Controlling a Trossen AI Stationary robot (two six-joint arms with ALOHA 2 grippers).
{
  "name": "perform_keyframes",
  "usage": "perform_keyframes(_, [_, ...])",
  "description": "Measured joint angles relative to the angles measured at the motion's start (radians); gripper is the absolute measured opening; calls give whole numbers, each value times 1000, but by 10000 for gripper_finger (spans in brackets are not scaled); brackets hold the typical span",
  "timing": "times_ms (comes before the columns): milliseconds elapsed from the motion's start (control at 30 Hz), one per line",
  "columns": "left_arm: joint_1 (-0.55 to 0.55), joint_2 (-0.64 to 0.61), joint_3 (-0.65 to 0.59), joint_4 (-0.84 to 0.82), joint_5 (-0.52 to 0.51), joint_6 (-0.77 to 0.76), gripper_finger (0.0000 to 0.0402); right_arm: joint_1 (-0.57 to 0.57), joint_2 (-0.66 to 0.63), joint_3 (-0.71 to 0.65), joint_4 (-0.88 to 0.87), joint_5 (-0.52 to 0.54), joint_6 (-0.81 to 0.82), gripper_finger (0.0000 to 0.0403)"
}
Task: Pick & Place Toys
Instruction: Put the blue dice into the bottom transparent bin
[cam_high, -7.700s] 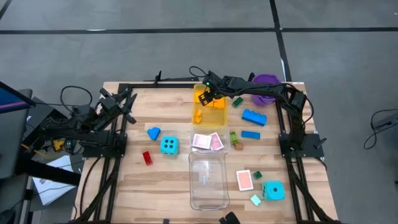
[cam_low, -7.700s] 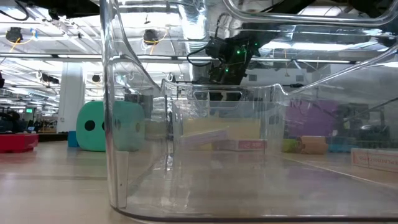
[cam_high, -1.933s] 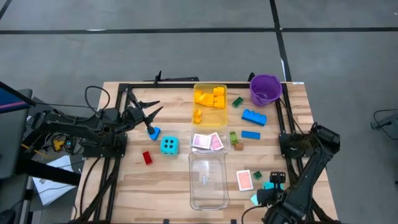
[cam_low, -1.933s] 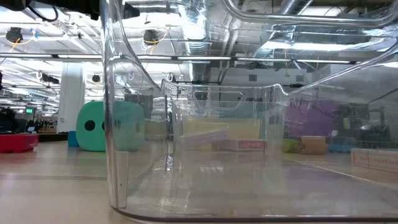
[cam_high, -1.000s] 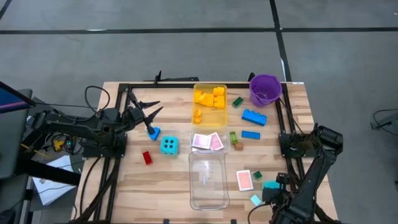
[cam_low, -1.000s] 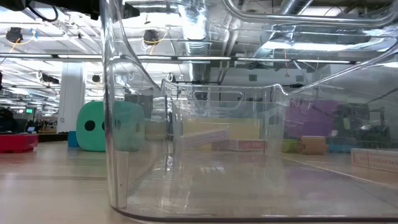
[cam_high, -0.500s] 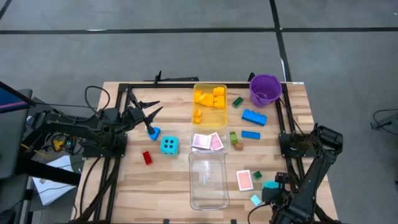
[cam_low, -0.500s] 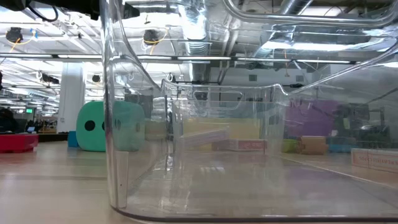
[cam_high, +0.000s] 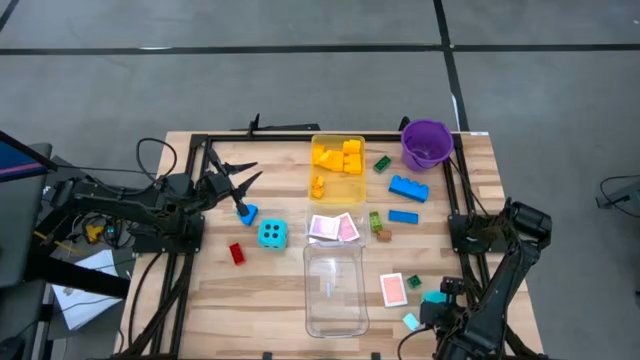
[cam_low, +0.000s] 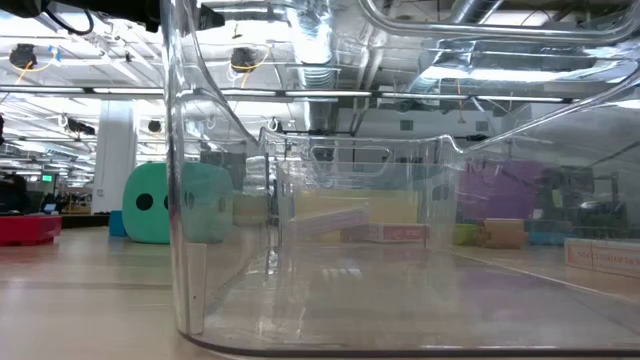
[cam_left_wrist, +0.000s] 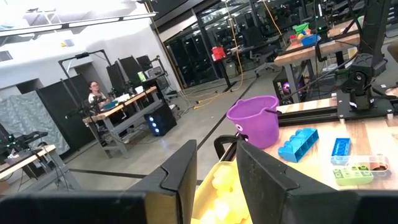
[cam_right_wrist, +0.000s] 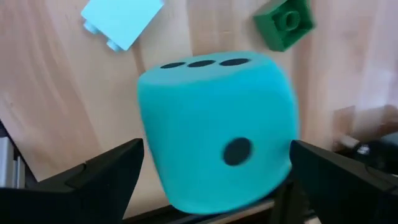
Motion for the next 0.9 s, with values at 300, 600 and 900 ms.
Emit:
perform_keyframes(300, [0, 10, 0, 0, 3, 0, 108, 0, -1, -37, 9, -15, -29, 389])
perform_keyframes(600, [0, 28, 0, 4, 3, 0, 108, -6, -4, -36, 65, 11, -6, 389])
perform_keyframes(900, [0, 32, 0, 5, 2, 0, 108, -16, 0, -38, 46, 11, -25, 389])
